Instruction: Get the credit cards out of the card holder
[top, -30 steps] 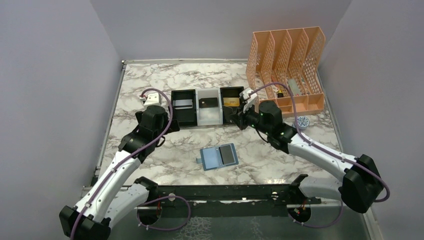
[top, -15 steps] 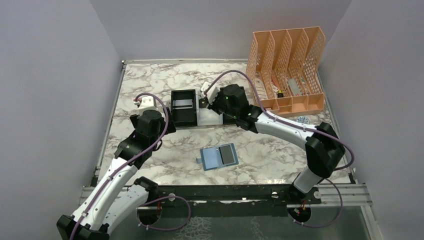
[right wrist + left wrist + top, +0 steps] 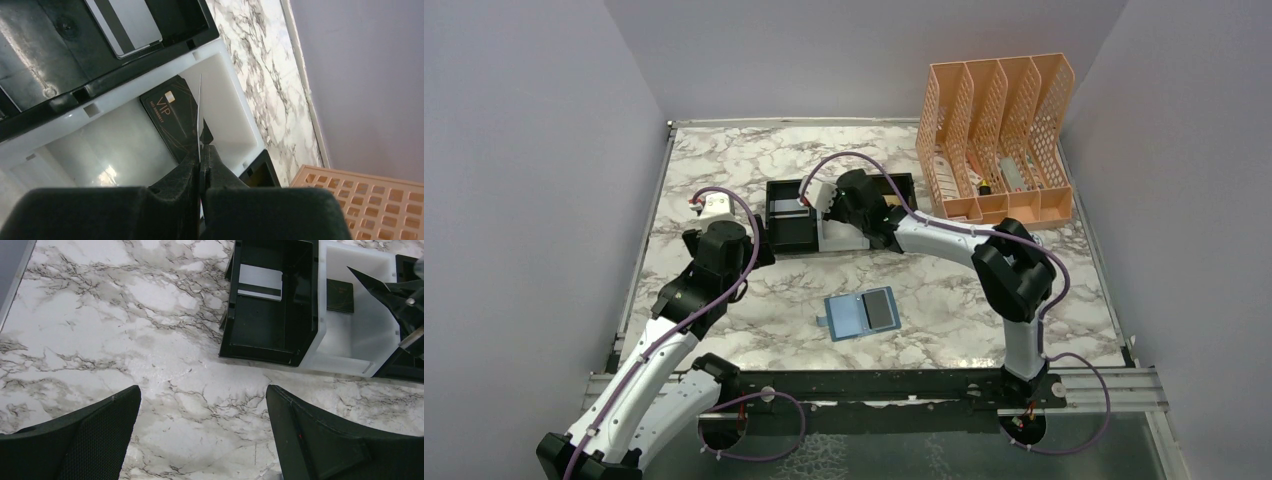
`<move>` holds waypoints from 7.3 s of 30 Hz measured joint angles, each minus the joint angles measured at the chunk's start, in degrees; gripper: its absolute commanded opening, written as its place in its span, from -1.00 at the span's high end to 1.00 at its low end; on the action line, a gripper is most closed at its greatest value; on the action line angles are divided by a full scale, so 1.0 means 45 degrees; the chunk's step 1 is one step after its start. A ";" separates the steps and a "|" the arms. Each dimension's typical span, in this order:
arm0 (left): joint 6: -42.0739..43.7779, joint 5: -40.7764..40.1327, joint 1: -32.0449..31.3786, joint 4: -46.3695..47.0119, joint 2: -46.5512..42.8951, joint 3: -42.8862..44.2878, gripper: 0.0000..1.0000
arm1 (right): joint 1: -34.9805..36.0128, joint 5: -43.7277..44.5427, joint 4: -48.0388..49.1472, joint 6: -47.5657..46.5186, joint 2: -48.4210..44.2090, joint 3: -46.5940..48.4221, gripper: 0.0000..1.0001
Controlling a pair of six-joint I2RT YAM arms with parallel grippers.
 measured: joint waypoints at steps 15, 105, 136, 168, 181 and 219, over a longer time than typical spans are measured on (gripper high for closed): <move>-0.0005 0.0000 0.0000 0.0000 -0.0058 0.0000 -0.99 | -0.0335 0.0092 -0.0398 -0.0719 0.1831 0.1336 0.98; 0.0466 0.1846 0.0005 0.0238 0.0670 0.0000 -0.99 | -0.0753 -0.0321 0.2229 0.9282 -0.6431 -0.5731 -0.99; -0.3507 0.8631 -0.3614 0.6212 0.4061 -0.2482 -0.82 | -0.0816 -0.4420 -0.0617 1.9215 -0.8777 -1.0943 0.00; -0.4065 0.8116 -0.4065 0.7048 0.5751 -0.2875 -0.25 | -0.0816 -0.5280 -0.0714 1.9098 -0.7053 -1.0307 0.21; -0.5566 0.7480 -0.4906 0.8199 0.7164 -0.2841 0.05 | -0.0816 -0.5260 -0.0840 1.9103 -0.7057 -1.0312 0.31; -0.6742 0.7237 -0.5362 1.1268 0.9272 -0.3701 0.64 | -0.0816 -0.5275 -0.1151 1.9108 -0.7053 -1.0239 0.37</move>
